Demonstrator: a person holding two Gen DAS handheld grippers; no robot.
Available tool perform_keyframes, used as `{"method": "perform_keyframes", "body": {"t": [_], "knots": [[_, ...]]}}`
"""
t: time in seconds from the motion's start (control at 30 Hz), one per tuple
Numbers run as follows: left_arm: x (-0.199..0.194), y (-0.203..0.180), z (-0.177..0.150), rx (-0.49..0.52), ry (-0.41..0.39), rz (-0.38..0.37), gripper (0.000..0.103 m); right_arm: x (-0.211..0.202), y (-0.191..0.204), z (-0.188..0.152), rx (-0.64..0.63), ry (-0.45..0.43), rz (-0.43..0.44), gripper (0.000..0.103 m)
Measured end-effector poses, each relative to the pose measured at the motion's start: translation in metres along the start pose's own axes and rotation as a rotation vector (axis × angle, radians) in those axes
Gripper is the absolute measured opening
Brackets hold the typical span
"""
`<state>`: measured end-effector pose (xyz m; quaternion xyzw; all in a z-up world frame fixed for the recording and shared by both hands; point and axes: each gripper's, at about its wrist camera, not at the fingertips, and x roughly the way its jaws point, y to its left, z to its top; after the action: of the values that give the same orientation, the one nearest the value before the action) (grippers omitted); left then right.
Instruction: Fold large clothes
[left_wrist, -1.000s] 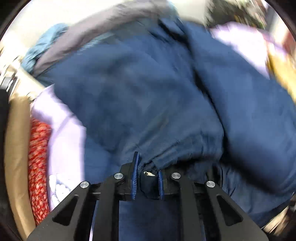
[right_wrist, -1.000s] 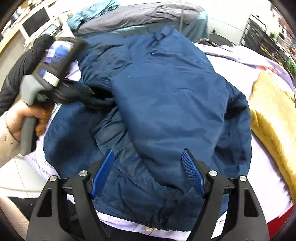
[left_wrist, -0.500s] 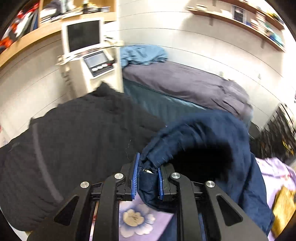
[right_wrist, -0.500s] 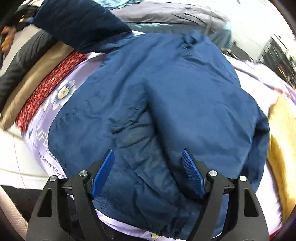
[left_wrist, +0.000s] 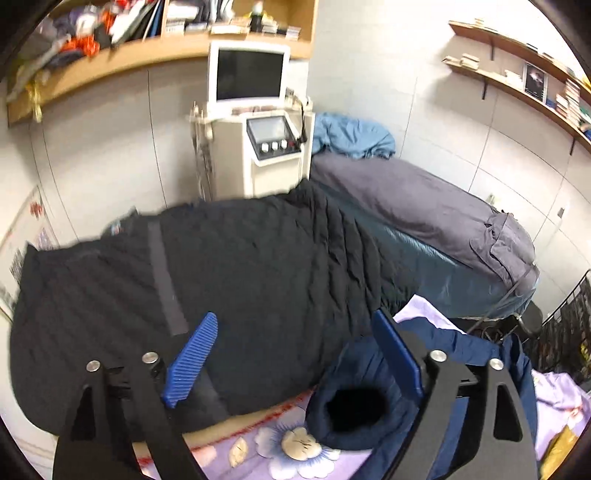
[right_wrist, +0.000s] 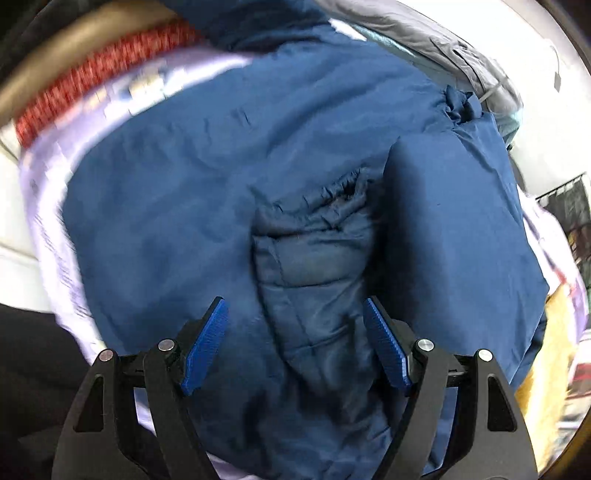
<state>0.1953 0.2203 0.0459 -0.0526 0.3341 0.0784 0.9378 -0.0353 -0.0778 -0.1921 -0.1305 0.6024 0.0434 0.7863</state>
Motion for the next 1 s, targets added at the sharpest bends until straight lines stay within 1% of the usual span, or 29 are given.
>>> {"method": "perform_keyframes", "body": {"t": [0.1, 0.17, 0.2, 0.23, 0.3, 0.33, 0.37, 0.4, 0.47, 0.5, 0.63, 0.73, 0.8, 0.9, 1.0], "knots": [[-0.014, 0.002, -0.001, 0.011, -0.028, -0.002, 0.087, 0.020, 0.002, -0.001, -0.050, 0.050, -0.058, 0.075], [-0.020, 0.002, -0.004, 0.001, -0.025, -0.018, 0.087, 0.027, 0.002, -0.002, -0.071, 0.042, -0.090, 0.074], [-0.023, 0.001, -0.007, -0.002, -0.019, -0.036, 0.087, 0.028, 0.002, -0.002, -0.075, 0.036, -0.099, 0.069], [-0.026, -0.002, -0.012, 0.001, -0.011, -0.046, 0.087, 0.028, 0.002, -0.001, -0.076, 0.032, -0.103, 0.063], [-0.028, -0.008, -0.021, 0.023, 0.004, -0.054, 0.087, 0.024, 0.001, 0.001, -0.063, 0.028, -0.081, 0.039], [-0.028, -0.012, -0.026, 0.032, 0.015, -0.061, 0.087, 0.021, 0.000, 0.003, -0.050, 0.017, -0.082, 0.033], [-0.029, -0.018, -0.033, 0.040, 0.031, -0.075, 0.087, 0.017, 0.000, 0.004, -0.050, 0.005, -0.106, 0.024], [-0.028, -0.022, -0.038, 0.046, 0.043, -0.085, 0.087, 0.014, 0.000, 0.005, -0.055, -0.004, -0.125, 0.019], [-0.028, -0.034, -0.051, 0.067, 0.075, -0.113, 0.087, 0.005, -0.008, 0.006, -0.041, -0.031, -0.137, 0.015], [-0.028, -0.042, -0.057, 0.080, 0.090, -0.127, 0.087, -0.002, -0.017, 0.007, -0.011, -0.046, -0.135, 0.014], [-0.033, -0.074, -0.081, 0.127, 0.146, -0.204, 0.087, -0.037, -0.057, 0.009, 0.146, -0.122, -0.142, 0.012], [-0.038, -0.100, -0.099, 0.185, 0.178, -0.244, 0.087, -0.066, -0.094, 0.005, 0.262, -0.186, -0.190, 0.011], [-0.045, -0.118, -0.111, 0.230, 0.197, -0.284, 0.087, -0.086, -0.128, -0.002, 0.350, -0.225, -0.234, 0.011], [-0.054, -0.138, -0.127, 0.278, 0.214, -0.320, 0.087, -0.118, -0.186, -0.022, 0.487, -0.275, -0.318, 0.010], [-0.062, -0.151, -0.140, 0.312, 0.227, -0.347, 0.087, -0.144, -0.240, -0.048, 0.580, -0.293, -0.438, 0.010]]}}
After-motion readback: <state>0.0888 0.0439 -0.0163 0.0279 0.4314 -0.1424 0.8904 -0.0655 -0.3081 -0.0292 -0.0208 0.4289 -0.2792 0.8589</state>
